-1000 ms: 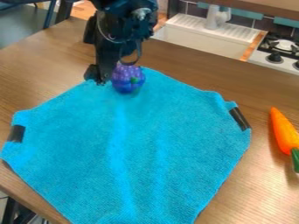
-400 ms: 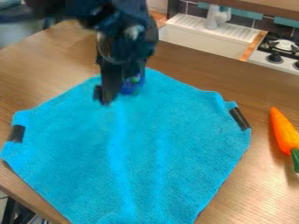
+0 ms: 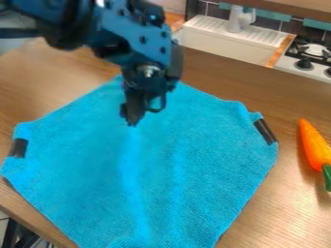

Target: Move the object to the left side of the table

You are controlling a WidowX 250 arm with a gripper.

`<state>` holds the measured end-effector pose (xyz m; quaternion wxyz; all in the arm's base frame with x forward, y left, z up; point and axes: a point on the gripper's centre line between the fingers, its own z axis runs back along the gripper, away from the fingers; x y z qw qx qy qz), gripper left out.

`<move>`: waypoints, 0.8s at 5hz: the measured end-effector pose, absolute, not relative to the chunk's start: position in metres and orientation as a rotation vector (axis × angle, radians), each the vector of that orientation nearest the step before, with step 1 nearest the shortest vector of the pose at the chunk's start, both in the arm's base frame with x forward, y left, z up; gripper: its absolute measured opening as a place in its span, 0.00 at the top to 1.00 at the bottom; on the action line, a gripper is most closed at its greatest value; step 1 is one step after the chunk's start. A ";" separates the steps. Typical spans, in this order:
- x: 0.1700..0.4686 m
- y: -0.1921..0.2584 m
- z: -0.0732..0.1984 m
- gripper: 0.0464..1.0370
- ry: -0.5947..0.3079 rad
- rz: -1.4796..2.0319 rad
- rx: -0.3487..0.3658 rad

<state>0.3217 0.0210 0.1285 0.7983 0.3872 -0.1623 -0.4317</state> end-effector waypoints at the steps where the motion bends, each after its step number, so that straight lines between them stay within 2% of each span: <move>1: 0.341 0.019 0.127 0.04 -0.386 -0.890 0.884; 3: 0.362 0.012 0.131 0.04 -0.407 -0.847 0.906; 4: 0.364 0.012 0.128 0.10 -0.401 -0.843 0.904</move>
